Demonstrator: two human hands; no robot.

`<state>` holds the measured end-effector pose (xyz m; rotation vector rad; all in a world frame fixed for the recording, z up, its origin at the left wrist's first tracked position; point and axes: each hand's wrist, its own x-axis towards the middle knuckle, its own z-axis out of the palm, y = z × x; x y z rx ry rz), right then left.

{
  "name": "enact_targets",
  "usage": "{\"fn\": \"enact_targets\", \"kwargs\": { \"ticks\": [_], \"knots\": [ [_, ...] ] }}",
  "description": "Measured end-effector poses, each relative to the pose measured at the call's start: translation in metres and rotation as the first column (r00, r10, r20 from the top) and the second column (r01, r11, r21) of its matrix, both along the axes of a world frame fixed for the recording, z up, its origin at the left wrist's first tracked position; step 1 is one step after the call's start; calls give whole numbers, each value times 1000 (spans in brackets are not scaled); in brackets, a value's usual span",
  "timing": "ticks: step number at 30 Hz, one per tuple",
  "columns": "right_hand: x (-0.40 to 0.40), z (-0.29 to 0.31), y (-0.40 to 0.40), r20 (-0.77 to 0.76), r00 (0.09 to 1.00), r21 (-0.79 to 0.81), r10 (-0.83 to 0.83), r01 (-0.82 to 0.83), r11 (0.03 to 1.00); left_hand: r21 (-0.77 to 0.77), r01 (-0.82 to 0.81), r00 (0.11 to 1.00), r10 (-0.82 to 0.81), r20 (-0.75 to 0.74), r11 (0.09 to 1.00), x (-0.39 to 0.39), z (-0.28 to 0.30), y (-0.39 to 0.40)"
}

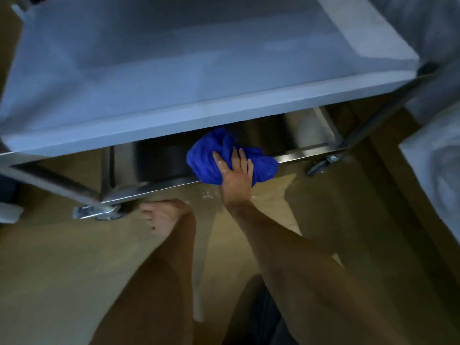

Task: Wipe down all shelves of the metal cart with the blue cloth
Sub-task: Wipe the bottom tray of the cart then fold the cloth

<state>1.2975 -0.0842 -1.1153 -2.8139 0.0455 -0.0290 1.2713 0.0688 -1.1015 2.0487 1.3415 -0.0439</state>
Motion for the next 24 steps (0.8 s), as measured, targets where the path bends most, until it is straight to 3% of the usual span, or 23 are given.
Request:
{"fn": "enact_targets", "kwargs": {
  "ticks": [3,6,10,13,15,20,24],
  "knots": [
    [10,2,-45,-5,999,6,-47,47,999,-63,112,983,-120,-139,992,0,-8,-65],
    [13,-6,-107,83,989,59,-124,120,991,-33,272,938,-272,-216,962,2,-8,-84],
    [28,-8,-202,93,942,91,-323,315,945,82,320,938,-303,-165,944,6,-18,-83],
    [50,7,-233,-70,842,198,-535,537,820,110,313,948,-303,-96,943,4,-28,-93],
    [56,14,-229,-106,800,209,-590,598,773,107,341,939,-333,-83,934,4,-28,-99],
    [39,7,-192,-105,848,127,-519,529,839,128,420,904,-402,-144,899,-7,-7,-86],
    [7,7,-107,-78,952,74,-296,302,950,78,401,912,-389,-126,913,-23,6,-71]
  ]
}}
